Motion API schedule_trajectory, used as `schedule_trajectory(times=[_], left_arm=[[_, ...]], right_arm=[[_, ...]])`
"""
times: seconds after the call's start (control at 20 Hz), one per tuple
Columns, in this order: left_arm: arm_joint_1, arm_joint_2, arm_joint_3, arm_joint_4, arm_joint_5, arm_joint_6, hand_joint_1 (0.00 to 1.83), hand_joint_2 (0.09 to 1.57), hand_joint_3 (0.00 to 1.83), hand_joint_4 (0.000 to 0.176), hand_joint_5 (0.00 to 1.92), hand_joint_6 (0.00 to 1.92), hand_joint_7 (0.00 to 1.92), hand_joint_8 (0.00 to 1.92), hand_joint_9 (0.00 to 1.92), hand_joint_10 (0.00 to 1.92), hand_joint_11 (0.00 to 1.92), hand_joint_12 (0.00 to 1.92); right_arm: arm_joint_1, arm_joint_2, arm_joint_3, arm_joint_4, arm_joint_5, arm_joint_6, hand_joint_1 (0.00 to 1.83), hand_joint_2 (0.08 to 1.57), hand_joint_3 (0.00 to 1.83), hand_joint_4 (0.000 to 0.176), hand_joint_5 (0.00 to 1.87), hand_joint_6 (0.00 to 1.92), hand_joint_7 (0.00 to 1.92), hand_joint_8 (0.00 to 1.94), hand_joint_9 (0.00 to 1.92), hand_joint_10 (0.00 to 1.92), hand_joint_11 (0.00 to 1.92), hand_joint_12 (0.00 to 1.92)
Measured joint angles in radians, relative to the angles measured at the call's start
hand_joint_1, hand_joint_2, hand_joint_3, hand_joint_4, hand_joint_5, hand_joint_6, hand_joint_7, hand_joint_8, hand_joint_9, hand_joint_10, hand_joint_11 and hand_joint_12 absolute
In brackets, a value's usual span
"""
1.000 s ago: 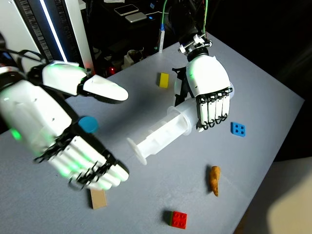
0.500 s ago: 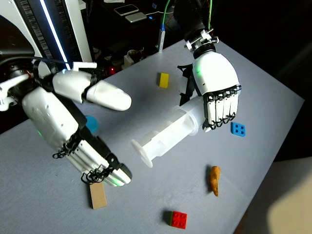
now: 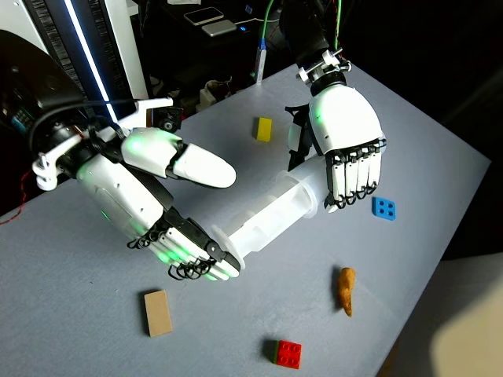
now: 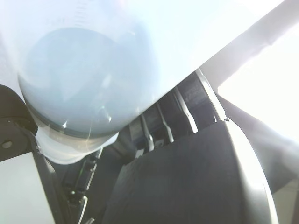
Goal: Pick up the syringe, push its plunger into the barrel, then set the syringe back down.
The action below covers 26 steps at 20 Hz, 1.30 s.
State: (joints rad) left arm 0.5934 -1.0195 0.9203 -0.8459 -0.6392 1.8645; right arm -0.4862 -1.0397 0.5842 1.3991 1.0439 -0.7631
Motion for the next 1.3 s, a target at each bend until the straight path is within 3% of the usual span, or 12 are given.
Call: schedule_trajectory(times=[0.2,0.3,0.4,0.65,0.85,0.9,1.0,1.05,1.1,1.15,1.2,1.3], left_arm=[[0.000,0.000,0.000,0.000,-0.002,0.000,1.49,1.13,0.00,0.000,0.93,0.93,0.87,1.07,0.90,1.19,0.72,1.63],[-0.002,0.000,0.000,0.000,-0.002,0.000,1.37,1.14,0.00,0.000,0.92,1.00,0.87,1.11,0.86,1.34,0.74,1.32],[-0.002,0.000,0.000,-0.001,-0.004,0.001,1.37,1.12,0.00,0.000,0.94,0.96,0.92,1.04,0.90,1.29,0.79,1.24],[-0.002,0.000,0.001,-0.014,-0.006,0.010,1.37,1.14,0.00,0.000,0.91,1.00,0.89,1.09,0.88,1.33,0.79,1.23],[-0.002,0.000,0.001,-0.018,-0.017,0.013,1.37,1.15,0.00,0.000,0.90,1.02,0.86,1.14,0.86,1.36,0.76,1.26],[-0.002,0.000,0.002,-0.019,-0.020,0.014,1.46,1.14,0.01,0.000,0.91,0.96,0.86,1.11,0.87,1.26,0.73,1.56],[-0.002,0.000,0.002,-0.023,-0.020,0.019,1.49,1.14,0.00,0.000,0.91,0.96,0.87,1.08,0.88,1.23,0.71,1.63],[-0.002,0.000,0.002,-0.024,-0.020,0.020,1.49,1.14,0.00,0.000,0.90,0.97,0.87,1.08,0.88,1.23,0.71,1.64],[-0.003,0.000,0.002,-0.023,-0.019,0.020,1.39,1.15,0.00,0.000,0.89,1.03,0.87,1.11,0.86,1.34,0.71,1.41],[-0.003,0.000,0.002,-0.023,-0.020,0.020,1.37,1.15,0.00,0.000,0.88,1.05,0.87,1.11,0.87,1.35,0.74,1.32],[-0.003,0.000,0.002,-0.024,-0.020,0.020,1.47,1.14,0.00,0.000,0.89,0.99,0.87,1.08,0.89,1.24,0.72,1.57],[-0.003,0.000,0.002,-0.026,-0.021,0.021,1.49,1.13,0.00,0.000,0.91,0.96,0.85,1.09,0.90,1.21,0.72,1.63]], right_arm=[[0.010,-0.024,0.000,0.021,-0.006,0.000,0.00,1.08,0.00,0.000,0.10,0.00,0.10,0.00,0.10,0.00,0.00,0.30],[0.016,-0.035,0.001,0.022,-0.005,0.002,0.00,1.08,0.00,0.000,0.10,0.00,0.10,0.00,0.10,0.00,0.00,0.30],[0.022,-0.045,0.003,0.024,0.002,0.003,0.00,1.08,0.00,0.000,0.10,0.00,0.09,0.00,0.10,0.00,0.00,0.29],[0.029,-0.072,0.005,0.037,0.012,0.005,0.00,1.09,0.00,0.000,0.10,0.00,0.11,0.00,0.11,0.00,0.00,0.32],[0.058,-0.079,0.009,0.050,0.010,0.006,0.00,1.08,0.00,0.000,0.11,0.00,0.11,0.00,0.10,0.00,0.00,0.30],[0.058,-0.083,0.009,0.046,0.011,0.007,0.00,1.09,0.00,0.000,0.10,0.00,0.11,0.00,0.10,0.00,0.00,0.30],[0.058,-0.092,0.011,0.048,0.013,0.007,0.00,1.08,0.00,0.000,0.11,0.00,0.11,0.00,0.11,0.00,0.00,0.33],[0.058,-0.099,0.011,0.050,0.018,0.007,0.00,1.08,0.00,0.000,0.11,0.00,0.12,0.00,0.11,0.01,0.00,0.33],[0.058,-0.103,0.011,0.050,0.021,0.007,0.00,1.09,0.00,0.000,0.09,0.00,0.09,0.00,0.09,0.00,0.00,0.28],[0.061,-0.112,0.011,0.053,0.027,0.007,0.00,1.09,0.00,0.000,0.08,0.00,0.08,0.00,0.09,0.00,0.00,0.27],[0.063,-0.119,0.014,0.053,0.028,0.008,0.00,1.09,0.00,0.000,0.08,0.00,0.08,0.00,0.09,0.00,0.00,0.27],[0.072,-0.135,0.017,0.061,0.035,0.007,0.00,1.10,0.00,0.000,0.11,0.01,0.10,0.00,0.11,0.00,0.00,0.32]])
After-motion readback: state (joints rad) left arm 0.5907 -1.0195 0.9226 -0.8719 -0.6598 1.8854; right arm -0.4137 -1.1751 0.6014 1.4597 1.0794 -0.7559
